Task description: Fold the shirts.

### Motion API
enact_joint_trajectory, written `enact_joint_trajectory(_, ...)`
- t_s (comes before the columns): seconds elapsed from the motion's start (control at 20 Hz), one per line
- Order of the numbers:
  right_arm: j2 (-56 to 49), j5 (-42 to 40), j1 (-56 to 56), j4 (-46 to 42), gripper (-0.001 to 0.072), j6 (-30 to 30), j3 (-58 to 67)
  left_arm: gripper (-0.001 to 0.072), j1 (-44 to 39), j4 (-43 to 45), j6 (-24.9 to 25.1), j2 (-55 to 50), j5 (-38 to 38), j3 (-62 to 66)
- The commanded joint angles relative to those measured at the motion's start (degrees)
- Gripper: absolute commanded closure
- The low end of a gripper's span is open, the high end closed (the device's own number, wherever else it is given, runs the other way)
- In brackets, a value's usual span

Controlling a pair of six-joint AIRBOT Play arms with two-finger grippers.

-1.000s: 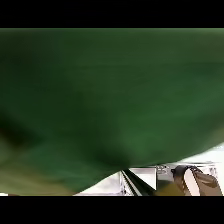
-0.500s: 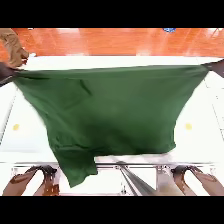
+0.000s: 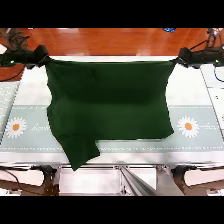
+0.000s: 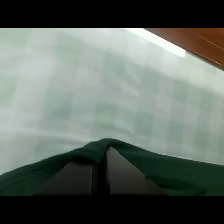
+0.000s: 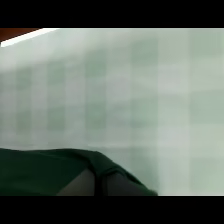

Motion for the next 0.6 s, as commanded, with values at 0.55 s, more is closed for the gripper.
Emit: enact_joint_trajectory(0.55, -10.12, 22.08, -3.54, -3.76, 0.0688, 2.64, 10.43, 0.0683, 0.74, 10.8, 2.16, -4.57, -24.24, 5.11)
